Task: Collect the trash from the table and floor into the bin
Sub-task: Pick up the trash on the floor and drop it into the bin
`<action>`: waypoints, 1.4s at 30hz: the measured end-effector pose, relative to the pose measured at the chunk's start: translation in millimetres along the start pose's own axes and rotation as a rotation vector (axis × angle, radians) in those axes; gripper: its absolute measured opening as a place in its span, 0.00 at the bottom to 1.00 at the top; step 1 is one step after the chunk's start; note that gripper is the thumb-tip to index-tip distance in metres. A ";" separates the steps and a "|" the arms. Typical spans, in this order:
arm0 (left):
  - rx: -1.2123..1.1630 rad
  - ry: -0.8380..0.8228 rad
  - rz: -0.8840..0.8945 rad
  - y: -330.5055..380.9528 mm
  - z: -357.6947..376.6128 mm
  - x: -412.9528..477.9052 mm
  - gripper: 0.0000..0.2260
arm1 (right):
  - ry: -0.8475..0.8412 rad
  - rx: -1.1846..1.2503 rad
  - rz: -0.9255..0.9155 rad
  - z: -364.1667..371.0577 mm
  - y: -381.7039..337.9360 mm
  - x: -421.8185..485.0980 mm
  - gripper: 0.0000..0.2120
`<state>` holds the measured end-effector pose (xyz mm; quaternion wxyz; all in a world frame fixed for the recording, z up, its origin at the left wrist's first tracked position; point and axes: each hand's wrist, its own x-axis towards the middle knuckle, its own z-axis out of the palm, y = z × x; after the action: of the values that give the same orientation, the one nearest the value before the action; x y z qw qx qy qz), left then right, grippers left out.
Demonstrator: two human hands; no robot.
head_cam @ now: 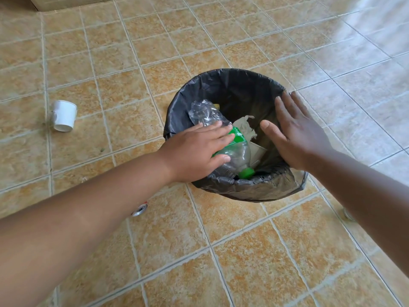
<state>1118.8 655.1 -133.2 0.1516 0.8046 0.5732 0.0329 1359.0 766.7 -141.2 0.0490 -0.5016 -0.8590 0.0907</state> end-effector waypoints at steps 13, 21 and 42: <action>-0.245 0.151 0.042 1.3 -6.0 -5.9 0.22 | 0.402 0.093 -0.378 -19.4 -31.9 -35.6 0.28; -0.333 0.702 -0.333 -72.1 -3.5 -49.9 0.17 | 0.033 -0.115 -0.832 10.0 -69.2 -76.0 0.34; -0.469 -0.143 -1.252 -136.0 129.6 -130.8 0.40 | 0.031 -0.196 -0.836 20.7 -68.9 -74.8 0.34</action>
<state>979.4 546.9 -279.1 0.3502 0.2663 0.8980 0.0091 1333.4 666.3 -146.9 0.0468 -0.1138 -0.9921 -0.0265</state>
